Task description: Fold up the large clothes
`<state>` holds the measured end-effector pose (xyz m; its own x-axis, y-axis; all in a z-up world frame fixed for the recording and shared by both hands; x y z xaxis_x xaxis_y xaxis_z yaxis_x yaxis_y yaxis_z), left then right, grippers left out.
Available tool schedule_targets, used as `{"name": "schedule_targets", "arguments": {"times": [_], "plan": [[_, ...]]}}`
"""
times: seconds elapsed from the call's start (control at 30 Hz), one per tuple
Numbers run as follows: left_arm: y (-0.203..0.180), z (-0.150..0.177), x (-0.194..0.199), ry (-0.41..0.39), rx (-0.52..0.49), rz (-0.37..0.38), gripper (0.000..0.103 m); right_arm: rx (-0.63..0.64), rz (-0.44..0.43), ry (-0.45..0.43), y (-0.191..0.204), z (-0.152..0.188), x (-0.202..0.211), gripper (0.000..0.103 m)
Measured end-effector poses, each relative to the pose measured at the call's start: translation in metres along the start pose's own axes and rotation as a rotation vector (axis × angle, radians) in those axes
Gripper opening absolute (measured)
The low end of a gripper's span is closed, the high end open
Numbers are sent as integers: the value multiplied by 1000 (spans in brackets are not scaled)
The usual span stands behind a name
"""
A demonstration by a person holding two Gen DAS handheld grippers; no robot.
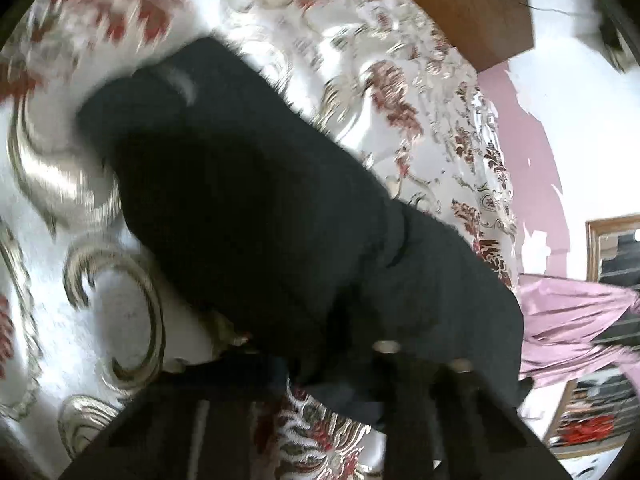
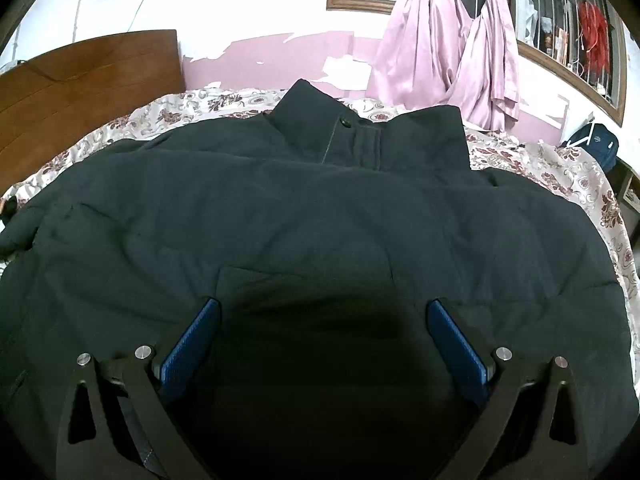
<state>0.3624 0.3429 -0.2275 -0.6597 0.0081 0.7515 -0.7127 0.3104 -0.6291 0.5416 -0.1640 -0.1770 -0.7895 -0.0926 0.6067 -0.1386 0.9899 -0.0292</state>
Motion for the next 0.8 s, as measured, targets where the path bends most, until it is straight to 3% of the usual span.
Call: {"name": "schedule_targets", "arguments": {"times": [0.13,0.27,0.4,0.53,0.67,0.8], "plan": [[-41,-25,42,-167,-160,3,7,-4,-6,-4,0,0,0,101],[-111,-45,97,-307,-320,95,7,-7,-7,-12,0,0,1,102],[-188,-40,149,-398,-527,167,7,-21,-19,-7,-1,0,3,101],[-260,-7,186,-447,-752,228,7,-111,-41,-37,-16,-9,25,101],[-330,52,209,-465,-982,286,7,-182,-64,-28,-41,-13,48,101],[-377,117,217,-464,-1100,341,7,-195,-65,-8,-70,-6,66,101]]}}
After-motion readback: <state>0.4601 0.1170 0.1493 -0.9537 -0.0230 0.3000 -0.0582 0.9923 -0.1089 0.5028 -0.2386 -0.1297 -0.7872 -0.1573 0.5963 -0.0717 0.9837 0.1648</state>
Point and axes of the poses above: each gripper's, at about its wrist camera, not at the fingertips, and x roughly against the way its jaws point, y to its left, z to its underside, the point moved 9 cm from there along -x, roughly the way its jaws point, and after that the axes turned 6 degrees about -x, right-handed, at the moved point
